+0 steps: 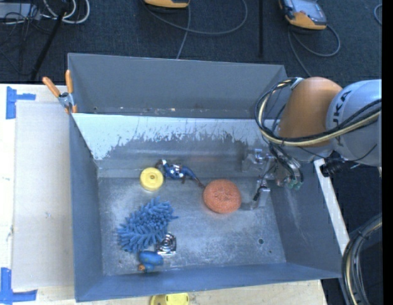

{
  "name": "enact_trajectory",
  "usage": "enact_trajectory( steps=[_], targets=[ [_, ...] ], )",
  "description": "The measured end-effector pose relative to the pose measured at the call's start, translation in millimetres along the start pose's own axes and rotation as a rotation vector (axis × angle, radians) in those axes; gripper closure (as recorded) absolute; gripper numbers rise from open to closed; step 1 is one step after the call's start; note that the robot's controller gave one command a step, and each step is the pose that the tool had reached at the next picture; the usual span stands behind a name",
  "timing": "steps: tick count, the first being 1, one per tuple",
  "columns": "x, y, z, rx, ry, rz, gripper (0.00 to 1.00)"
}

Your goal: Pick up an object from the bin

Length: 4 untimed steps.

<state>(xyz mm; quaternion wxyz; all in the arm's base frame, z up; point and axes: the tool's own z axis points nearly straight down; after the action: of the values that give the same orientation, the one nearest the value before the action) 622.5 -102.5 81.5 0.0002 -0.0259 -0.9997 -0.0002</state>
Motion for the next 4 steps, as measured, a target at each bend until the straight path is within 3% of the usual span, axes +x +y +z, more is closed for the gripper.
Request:
enact_trajectory(
  steps=[1,2,3,4],
  targets=[
    [18.5,25.2,5.2,0.002,-0.002,-0.071,0.0],
    [28.5,50.9,9.2,-0.002,0.001,-0.032,0.0],
    [29.5,61.3,9.2,0.0,0.001,0.054,1.0],
    [29.5,61.4,9.2,0.001,0.001,0.053,1.0]
  ],
)
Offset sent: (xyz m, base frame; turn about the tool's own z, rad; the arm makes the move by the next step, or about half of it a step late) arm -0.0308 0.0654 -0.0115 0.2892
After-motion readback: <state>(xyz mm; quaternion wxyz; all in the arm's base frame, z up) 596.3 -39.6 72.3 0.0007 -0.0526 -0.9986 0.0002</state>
